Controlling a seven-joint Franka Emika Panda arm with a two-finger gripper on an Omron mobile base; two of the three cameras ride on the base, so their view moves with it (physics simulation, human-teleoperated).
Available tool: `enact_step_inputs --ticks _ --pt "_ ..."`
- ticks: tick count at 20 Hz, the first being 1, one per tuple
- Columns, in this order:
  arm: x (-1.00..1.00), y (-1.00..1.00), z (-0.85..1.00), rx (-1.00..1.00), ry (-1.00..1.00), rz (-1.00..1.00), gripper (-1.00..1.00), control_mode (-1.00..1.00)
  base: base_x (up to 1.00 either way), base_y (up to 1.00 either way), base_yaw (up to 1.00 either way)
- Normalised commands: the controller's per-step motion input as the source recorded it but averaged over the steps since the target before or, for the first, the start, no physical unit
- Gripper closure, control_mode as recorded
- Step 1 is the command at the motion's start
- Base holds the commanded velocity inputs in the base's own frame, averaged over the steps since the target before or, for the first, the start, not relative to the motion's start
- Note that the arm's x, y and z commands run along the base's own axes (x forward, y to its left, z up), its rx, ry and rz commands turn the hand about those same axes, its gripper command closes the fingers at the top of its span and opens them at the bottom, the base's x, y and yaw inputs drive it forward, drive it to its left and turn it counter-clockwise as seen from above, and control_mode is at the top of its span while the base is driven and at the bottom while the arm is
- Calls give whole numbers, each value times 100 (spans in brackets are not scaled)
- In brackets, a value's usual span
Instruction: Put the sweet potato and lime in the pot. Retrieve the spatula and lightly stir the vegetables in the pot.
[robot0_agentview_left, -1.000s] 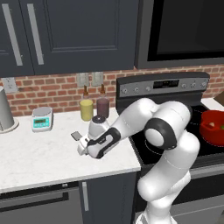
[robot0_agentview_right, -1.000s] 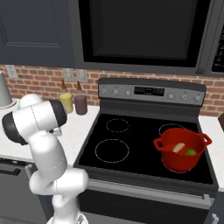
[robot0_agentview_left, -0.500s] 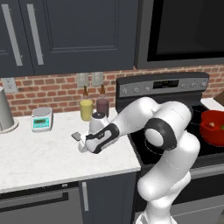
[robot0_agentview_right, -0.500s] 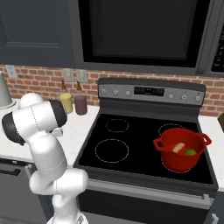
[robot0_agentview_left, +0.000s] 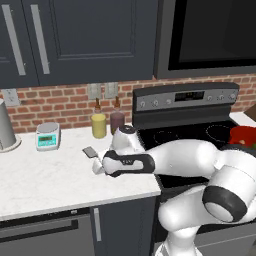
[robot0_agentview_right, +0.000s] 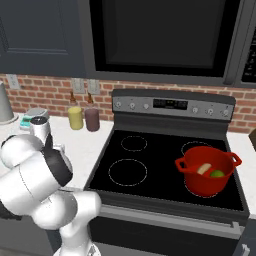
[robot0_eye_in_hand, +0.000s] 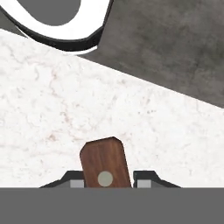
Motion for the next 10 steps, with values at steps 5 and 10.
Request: enact_step_inputs --ticks 5,10 --pt "-53 0 100 29 2 -6 100 -100 0 0 0" --pt "-26 0 100 29 19 -15 100 -100 0 0 0"
